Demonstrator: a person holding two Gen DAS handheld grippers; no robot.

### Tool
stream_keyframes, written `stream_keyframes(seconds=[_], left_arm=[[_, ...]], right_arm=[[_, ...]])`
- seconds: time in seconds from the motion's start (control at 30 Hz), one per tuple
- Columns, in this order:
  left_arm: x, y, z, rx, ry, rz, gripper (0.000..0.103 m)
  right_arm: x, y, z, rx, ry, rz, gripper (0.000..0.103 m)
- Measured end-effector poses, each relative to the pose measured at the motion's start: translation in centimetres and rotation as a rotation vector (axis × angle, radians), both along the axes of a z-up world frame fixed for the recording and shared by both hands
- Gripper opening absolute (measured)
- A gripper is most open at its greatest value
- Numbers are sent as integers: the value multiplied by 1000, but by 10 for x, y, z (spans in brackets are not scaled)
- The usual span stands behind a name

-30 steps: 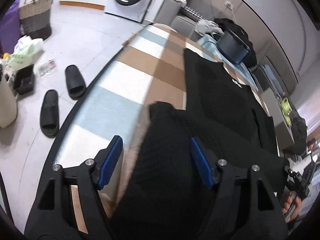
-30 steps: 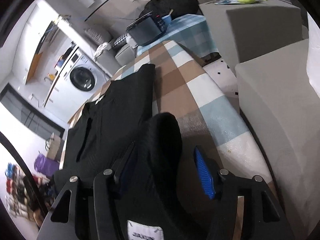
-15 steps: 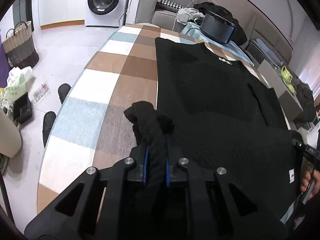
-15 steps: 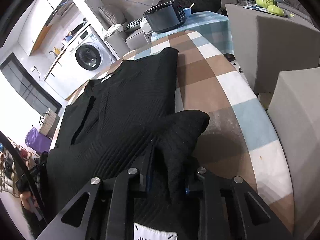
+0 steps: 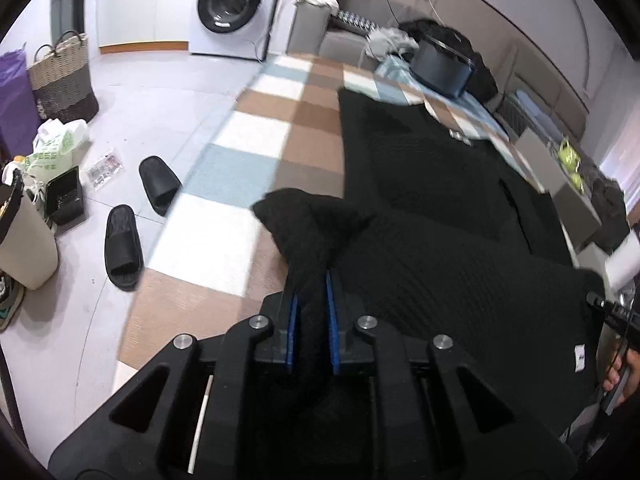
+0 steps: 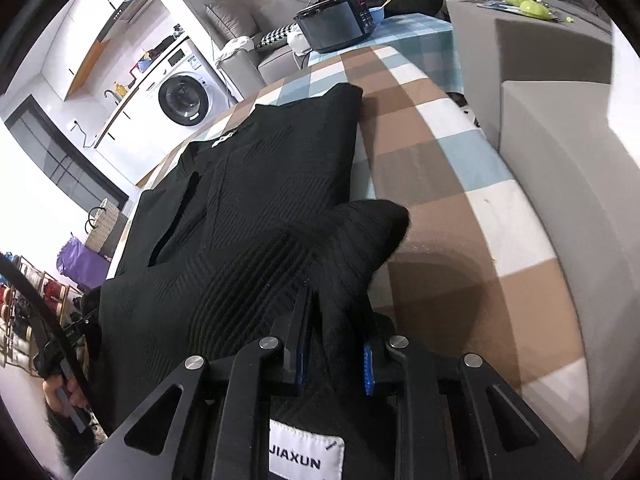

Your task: Fold small clothes

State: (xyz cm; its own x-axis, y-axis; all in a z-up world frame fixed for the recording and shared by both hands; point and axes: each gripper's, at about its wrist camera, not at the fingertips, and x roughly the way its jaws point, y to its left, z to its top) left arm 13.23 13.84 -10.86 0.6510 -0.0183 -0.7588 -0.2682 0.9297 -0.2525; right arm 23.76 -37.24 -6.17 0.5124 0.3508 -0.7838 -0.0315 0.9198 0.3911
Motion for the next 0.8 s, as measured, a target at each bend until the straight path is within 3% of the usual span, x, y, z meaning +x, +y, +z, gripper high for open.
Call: stream_keyframes(seconds=[0.13, 0.23, 0.33, 0.4, 0.47, 0.5, 0.73, 0.8], left_arm=[[-5, 11, 9, 31, -23, 85, 9], [-10, 18, 13, 3, -26, 98, 11], [-19, 20, 17, -18, -30, 83, 29], [-30, 20, 19, -42, -44, 74, 41], [-39, 17, 19, -51, -36, 55, 57], [-40, 15, 18, -48, -19, 48, 58], [-37, 4, 1, -50, 56, 24, 57], [-35, 1, 0, -53, 41, 22, 38]], right_arm=[[-5, -4, 17, 2, -96, -43, 20], [0, -9, 20, -59, -70, -75, 20], [-9, -18, 22, 21, -79, -41, 23], [-17, -21, 23, 50, -85, -13, 37], [-27, -23, 22, 71, -90, 9, 40], [-31, -24, 21, 81, -88, 18, 40], [-36, -21, 9, 73, -55, 39, 41], [-37, -21, 6, 72, -53, 44, 41]])
